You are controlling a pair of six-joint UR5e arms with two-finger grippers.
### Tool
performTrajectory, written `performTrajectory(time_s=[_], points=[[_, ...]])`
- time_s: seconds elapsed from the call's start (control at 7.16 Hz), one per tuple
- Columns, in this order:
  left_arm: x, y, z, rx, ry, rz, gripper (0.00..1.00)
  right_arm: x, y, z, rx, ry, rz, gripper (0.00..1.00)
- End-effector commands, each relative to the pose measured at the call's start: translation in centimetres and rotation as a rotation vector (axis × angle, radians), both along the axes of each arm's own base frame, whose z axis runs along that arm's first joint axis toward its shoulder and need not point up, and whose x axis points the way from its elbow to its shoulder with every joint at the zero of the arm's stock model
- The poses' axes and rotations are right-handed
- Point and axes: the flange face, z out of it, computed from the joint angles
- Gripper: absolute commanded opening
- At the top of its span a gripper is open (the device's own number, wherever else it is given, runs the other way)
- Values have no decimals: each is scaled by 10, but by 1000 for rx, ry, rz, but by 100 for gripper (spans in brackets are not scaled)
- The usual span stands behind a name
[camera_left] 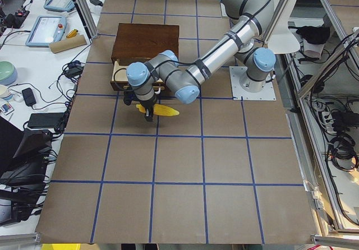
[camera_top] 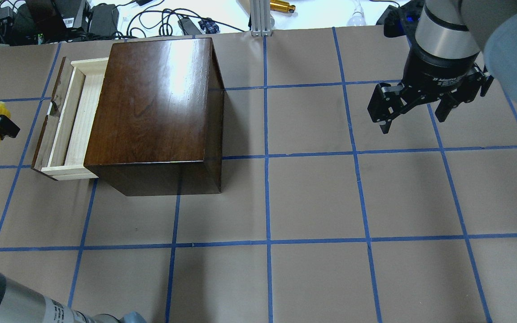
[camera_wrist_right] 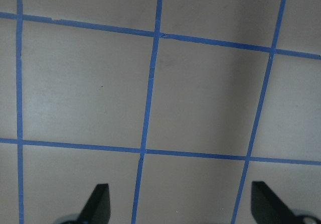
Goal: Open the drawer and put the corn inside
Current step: 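Carry the corn over the open drawer and lower it inside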
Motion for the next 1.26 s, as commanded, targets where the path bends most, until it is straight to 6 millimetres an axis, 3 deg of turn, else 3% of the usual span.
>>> performTrajectory(time_s=[0.0, 0.28, 0.56, 0.98, 1.12], points=[[-62, -9, 46, 11, -4, 37, 0, 0, 0, 0, 0, 0, 0, 100], [-123, -21, 54, -1, -13, 83, 0, 0, 0, -1, 2, 0, 1, 100], [-166, -30, 50, -4, 17, 165, 0, 0, 0, 0, 0, 0, 0, 100], [-175, -32, 41, 11, 16, 157, 0, 0, 0, -1, 1, 2, 0, 100], [-175, -32, 42, 8, 18, 147, 99, 0, 0, 0, 0, 0, 0, 100]])
